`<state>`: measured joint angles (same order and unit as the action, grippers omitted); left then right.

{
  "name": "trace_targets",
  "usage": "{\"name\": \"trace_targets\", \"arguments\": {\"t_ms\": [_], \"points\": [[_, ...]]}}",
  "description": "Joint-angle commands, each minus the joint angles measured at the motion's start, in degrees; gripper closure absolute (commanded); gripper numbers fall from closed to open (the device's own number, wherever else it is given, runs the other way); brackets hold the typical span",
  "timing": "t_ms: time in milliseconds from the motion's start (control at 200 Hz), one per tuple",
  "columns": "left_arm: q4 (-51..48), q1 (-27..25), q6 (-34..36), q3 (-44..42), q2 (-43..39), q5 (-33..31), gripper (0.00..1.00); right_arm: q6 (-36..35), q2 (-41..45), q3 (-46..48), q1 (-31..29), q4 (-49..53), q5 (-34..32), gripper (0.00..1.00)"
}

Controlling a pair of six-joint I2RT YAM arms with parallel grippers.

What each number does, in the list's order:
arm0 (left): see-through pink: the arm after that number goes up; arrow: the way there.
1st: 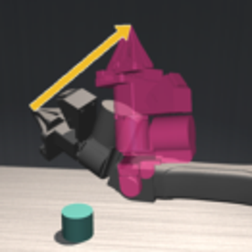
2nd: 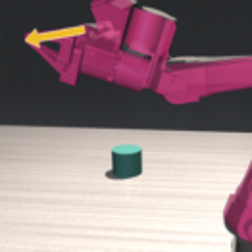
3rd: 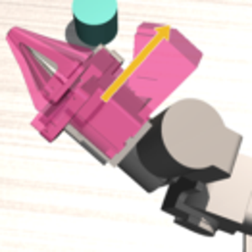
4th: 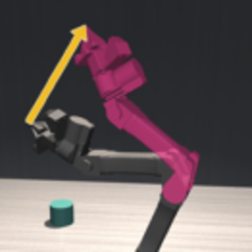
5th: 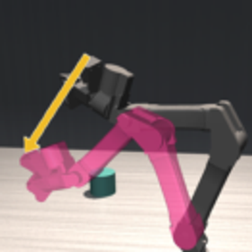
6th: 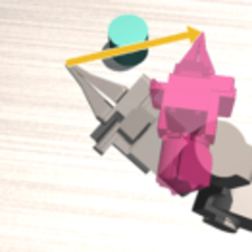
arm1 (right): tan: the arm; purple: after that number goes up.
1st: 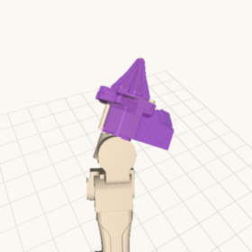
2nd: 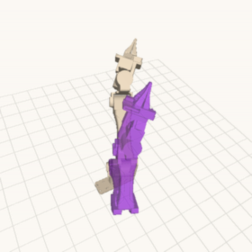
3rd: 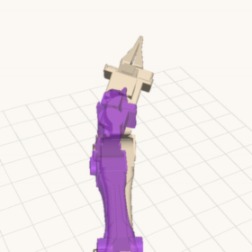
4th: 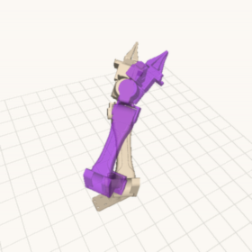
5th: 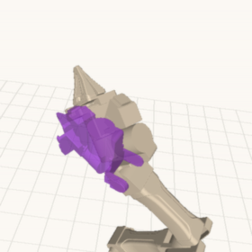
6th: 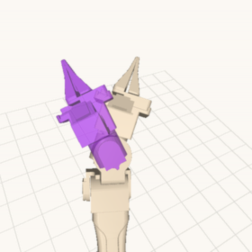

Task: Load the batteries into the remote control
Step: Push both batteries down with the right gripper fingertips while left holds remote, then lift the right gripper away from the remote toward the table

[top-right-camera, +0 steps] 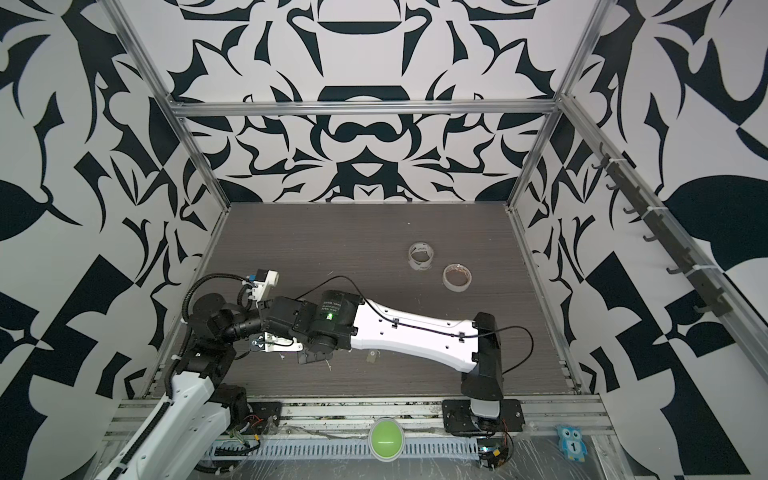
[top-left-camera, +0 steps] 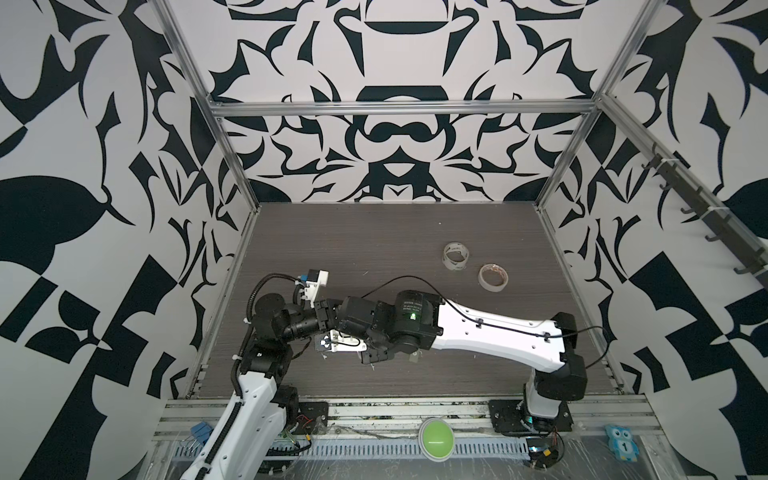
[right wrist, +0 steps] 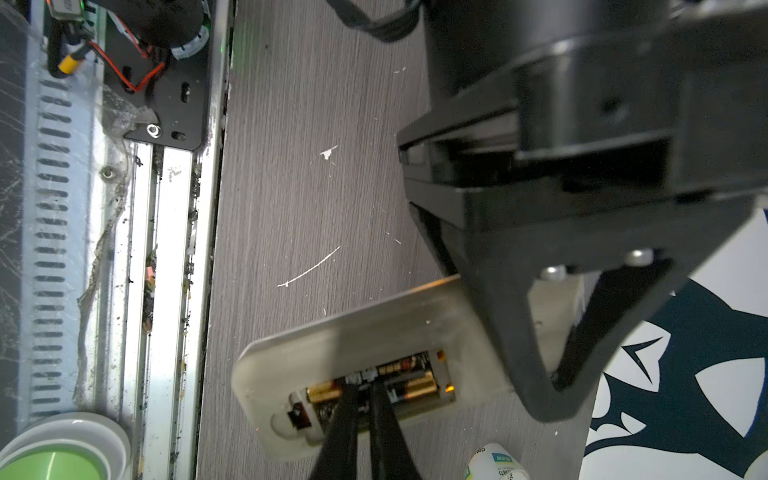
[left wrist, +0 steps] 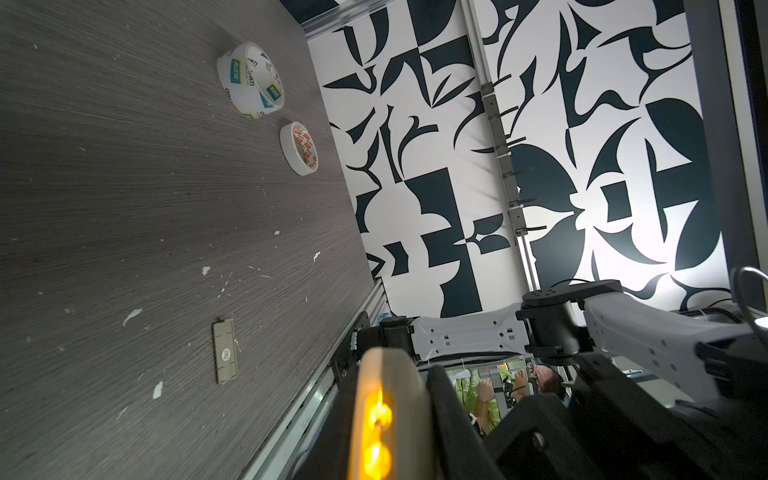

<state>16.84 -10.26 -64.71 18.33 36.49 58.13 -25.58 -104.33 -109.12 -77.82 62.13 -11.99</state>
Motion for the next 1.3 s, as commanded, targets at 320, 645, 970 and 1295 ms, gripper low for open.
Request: {"name": "trace_targets", "arguments": {"t_ms": [320,645,970,1295], "points": [[2.1,-0.5,-1.4,1.5,-0.7,3.0,1.0,0.4,-1.8,-1.5,0.6,-1.5,-2.9,0.9],[0.7,-0.5,-0.6,1.6,-0.5,2.2,1.0,2.1,-1.9,-3.6,0.7,-1.0,-3.1,0.88],[-6.7,-0.5,3.6,3.2,0.2,-1.4,1.0,3.6,1.1,-7.7,0.7,0.3,2.7,0.59],[-5.5,-0.5,3.6,3.0,1.1,-3.6,1.0,8.7,5.9,-4.4,0.7,-0.5,-1.8,0.56]]}}
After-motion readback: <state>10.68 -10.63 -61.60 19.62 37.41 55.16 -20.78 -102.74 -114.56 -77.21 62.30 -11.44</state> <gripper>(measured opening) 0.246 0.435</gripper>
